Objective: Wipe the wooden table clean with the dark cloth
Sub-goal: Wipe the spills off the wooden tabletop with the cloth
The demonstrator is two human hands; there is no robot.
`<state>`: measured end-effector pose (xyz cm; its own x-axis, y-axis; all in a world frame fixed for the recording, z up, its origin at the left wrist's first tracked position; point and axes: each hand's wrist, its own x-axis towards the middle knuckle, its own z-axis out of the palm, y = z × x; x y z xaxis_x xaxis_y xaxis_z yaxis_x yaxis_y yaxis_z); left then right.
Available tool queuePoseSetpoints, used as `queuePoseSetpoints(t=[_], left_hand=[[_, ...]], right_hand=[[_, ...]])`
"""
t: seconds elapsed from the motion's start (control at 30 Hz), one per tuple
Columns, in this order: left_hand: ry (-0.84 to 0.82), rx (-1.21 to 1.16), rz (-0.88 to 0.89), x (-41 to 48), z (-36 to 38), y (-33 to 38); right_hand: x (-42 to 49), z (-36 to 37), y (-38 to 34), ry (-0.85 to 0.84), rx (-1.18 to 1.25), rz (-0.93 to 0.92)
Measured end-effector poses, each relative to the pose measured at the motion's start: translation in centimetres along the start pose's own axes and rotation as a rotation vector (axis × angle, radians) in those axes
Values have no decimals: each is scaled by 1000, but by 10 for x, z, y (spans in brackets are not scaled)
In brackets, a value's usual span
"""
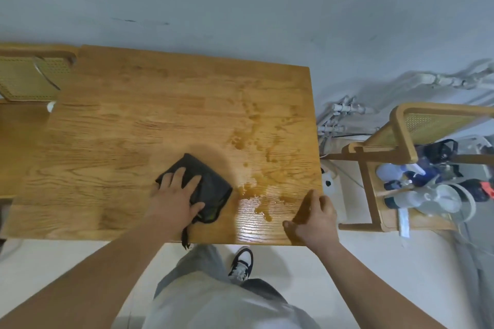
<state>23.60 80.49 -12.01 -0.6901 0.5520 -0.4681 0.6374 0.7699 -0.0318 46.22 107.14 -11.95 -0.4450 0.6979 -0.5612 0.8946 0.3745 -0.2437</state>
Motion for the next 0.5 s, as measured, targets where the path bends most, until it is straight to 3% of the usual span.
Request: queuePoseSetpoints(t=[0.17, 0.23, 0.4, 0.5], left_hand=[[142, -99, -222, -13, 21, 68], [204, -132, -137, -26, 34, 100], [252, -38, 386, -26, 45, 97], [312, -58, 346, 2, 32, 51]], right_hand=[[2, 12, 17, -111, 138, 185], [3, 9, 14, -118, 142, 195], [4, -1, 10, -129, 46, 225], [8, -1, 5, -140, -6, 225]])
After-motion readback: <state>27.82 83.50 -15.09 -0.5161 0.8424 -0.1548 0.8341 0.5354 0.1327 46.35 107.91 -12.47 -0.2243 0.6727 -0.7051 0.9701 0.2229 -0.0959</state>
